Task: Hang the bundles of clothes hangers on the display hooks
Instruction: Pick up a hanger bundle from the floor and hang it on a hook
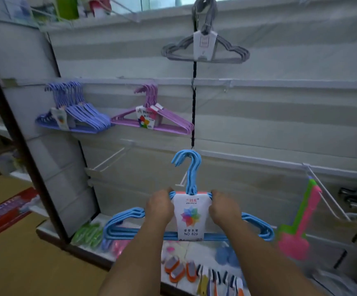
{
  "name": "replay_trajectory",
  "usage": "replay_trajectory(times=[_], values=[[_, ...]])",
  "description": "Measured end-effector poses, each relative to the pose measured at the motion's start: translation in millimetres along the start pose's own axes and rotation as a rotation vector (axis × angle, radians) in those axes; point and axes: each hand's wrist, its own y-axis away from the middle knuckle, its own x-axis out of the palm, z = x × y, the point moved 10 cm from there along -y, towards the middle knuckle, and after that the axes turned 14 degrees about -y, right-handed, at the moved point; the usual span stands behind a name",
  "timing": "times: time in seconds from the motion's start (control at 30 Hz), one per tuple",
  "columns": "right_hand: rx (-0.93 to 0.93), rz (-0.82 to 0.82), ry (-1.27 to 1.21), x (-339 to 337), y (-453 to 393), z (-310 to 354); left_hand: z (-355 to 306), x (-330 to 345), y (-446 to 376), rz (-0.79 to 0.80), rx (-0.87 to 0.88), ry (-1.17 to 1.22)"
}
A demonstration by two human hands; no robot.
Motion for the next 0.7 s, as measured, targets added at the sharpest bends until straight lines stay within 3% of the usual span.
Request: replay_trajectory(times=[0.23,0.5,0.6,0.7], values=[[-0.055,-0.165,0.068,-68.3,-40.3,13.6,-44.7,-45.4,-41.0,-0.153,0.088,0.014],[0.027,-0.305,0.065,-121.1,-70.4,1.9,-96.4,-67.4,-83.5,-0.24,0.189,0.061],[0.091,-0.293,-0.056,-124.8,-86.5,-11.2,-110.4,-69.3,-99.7,-0.234,0.223,0.069],[0.117,-0.199,-0.355,-120.9,-106.9,-24.5,-120.5,-66.1,-120.8,-0.212,0.254,0.068]])
